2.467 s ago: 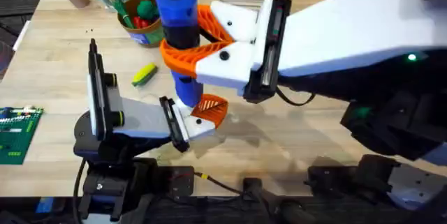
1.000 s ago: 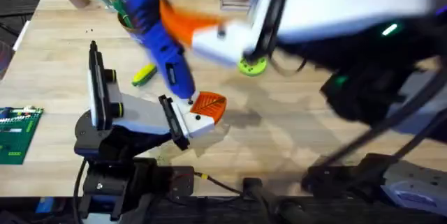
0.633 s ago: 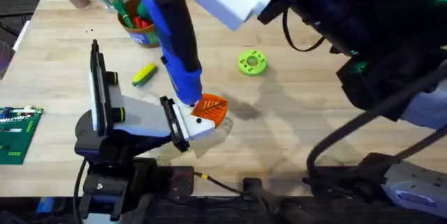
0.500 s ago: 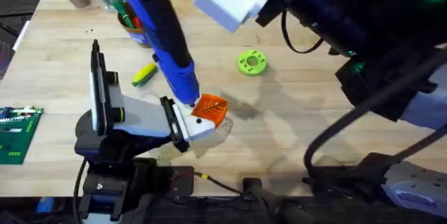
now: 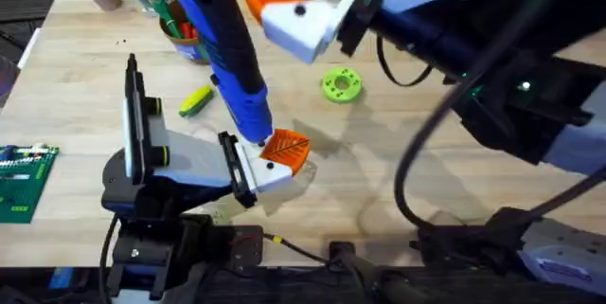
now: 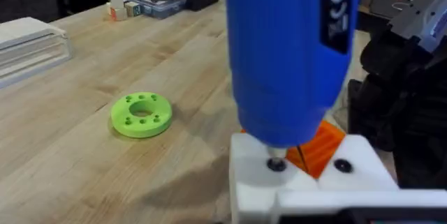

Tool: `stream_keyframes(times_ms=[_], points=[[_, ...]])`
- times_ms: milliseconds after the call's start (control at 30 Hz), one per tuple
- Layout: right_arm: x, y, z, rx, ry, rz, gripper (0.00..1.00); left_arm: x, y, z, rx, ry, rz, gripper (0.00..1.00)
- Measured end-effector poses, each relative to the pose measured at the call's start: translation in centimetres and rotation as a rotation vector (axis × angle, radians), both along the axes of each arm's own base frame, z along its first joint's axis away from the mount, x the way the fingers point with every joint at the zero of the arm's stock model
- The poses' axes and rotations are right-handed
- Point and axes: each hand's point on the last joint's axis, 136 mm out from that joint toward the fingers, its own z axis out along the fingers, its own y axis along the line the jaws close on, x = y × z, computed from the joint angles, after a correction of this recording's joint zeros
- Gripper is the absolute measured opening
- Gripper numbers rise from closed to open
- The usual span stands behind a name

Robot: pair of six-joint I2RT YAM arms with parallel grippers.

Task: Pick up the gripper from the table and insert it into the empty holder that is missing its gripper. Then pick up a screw, insert it into the mounting hole, and use the screwdriver to tighten it. Finally, clean up the table by picking up the vegetable and placing it into the bucket.

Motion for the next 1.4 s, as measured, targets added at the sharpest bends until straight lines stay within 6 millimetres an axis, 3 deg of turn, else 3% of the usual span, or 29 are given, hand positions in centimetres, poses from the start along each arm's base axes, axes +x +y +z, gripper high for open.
stream_keyframes(times_ms=[167,467,600,733,900,1133,1233,1400], points=[[0.4,0.3,-3.4,-0.093,0.111,0.0,0.987,0.0,0.0,0.0,0.0,0.0,0.0,0.004],[0.5,0.2,-4.6,-0.096,0.195,0.002,0.988,0.0,0.0,0.0,0.0,0.0,0.0,0.004],[0.9,-1.2,-5.5,-0.122,0.262,-0.029,0.989,0.0,0.0,0.0,0.0,0.0,0.0,0.004],[0.5,-3.3,-4.2,-0.1,0.279,-0.047,0.989,0.0,0.0,0.0,0.0,0.0,0.0,0.004],[-2.3,-3.9,-1.8,-0.058,0.269,0.058,0.989,0.0,0.0,0.0,0.0,0.0,0.0,0.004],[-5.2,-3.0,-0.6,-0.019,0.3,0.227,0.988,0.0,0.0,0.0,0.0,0.0,0.0,0.004],[-6.4,-2.0,1.2,0.04,0.28,0.308,0.989,0.0,0.0,0.0,0.0,0.0,0.0,0.004],[-7.4,0.1,0.8,0.043,0.344,0.388,0.989,0.0,0.0,0.0,0.0,0.0,0.0,0.004]])
